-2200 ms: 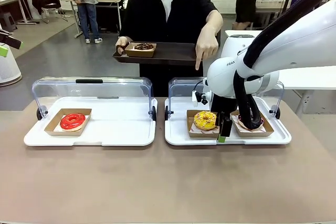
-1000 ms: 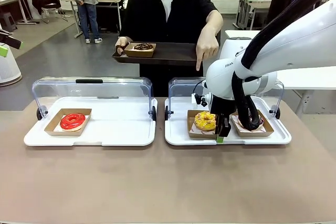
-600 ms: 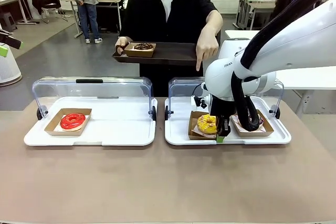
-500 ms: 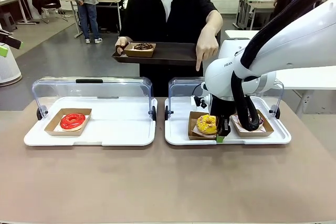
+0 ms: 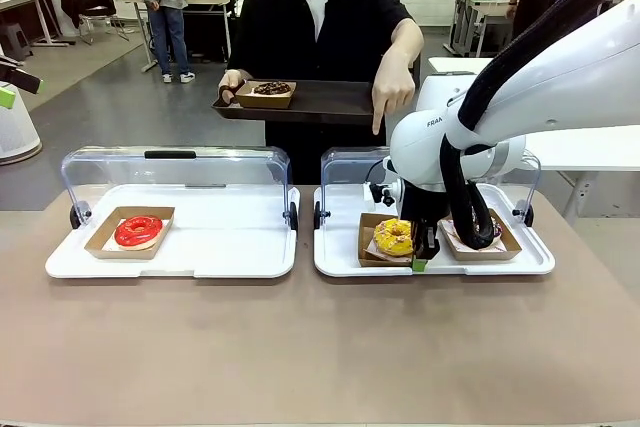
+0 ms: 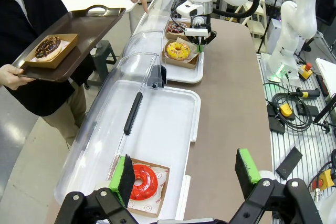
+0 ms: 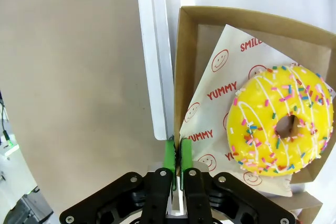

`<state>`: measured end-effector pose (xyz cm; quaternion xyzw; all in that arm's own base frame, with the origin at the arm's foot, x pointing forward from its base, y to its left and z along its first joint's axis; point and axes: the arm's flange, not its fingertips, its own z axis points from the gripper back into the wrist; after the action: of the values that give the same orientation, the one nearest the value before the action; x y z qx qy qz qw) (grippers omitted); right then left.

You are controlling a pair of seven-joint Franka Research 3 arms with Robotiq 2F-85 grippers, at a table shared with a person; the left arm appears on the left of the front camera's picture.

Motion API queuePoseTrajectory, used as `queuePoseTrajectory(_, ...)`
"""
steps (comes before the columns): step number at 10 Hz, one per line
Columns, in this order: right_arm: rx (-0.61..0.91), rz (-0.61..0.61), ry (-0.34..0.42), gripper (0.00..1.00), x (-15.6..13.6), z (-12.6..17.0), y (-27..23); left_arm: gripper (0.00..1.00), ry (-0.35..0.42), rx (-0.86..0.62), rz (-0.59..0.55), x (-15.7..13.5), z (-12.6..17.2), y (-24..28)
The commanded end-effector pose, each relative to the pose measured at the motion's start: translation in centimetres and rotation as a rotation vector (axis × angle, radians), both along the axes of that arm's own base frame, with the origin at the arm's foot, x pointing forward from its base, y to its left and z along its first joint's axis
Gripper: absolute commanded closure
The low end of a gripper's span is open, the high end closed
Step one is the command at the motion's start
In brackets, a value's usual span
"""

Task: Provide the desired donut to the person.
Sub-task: Pick up and lift the Paper togo box containing the Donut pointed at by the person.

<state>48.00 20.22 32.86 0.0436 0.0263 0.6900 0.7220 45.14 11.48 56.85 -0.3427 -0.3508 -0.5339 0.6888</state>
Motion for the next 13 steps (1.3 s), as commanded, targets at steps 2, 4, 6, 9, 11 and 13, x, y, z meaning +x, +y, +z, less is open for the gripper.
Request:
queuePoseTrajectory(2,-0.008,-0.017,-0.037,1.00,1.3,0.3,0.0,0.00,0.007,-0.002,0.006,-0.2,0.1,0.0)
queuePoseTrajectory(4,-0.008,-0.031,-0.072,1.00,0.9,1.8,0.3,0.00,0.007,-0.002,0.006,-0.2,0.1,0.0)
queuePoseTrajectory(6,-0.004,-0.036,-0.092,1.00,0.6,2.9,0.3,0.00,0.007,-0.002,0.006,-0.2,0.1,0.0)
queuePoseTrajectory(9,-0.007,-0.036,-0.095,1.00,0.6,3.2,0.1,0.00,0.007,-0.002,0.006,-0.2,0.1,0.0)
queuePoseTrajectory(11,-0.007,-0.028,-0.097,1.00,0.2,3.6,0.1,0.00,0.007,-0.002,0.006,-0.2,0.1,0.0)
queuePoseTrajectory(13,-0.002,-0.011,-0.101,1.00,-1.2,5.1,0.3,0.00,0.007,-0.002,0.006,-0.2,0.1,0.0)
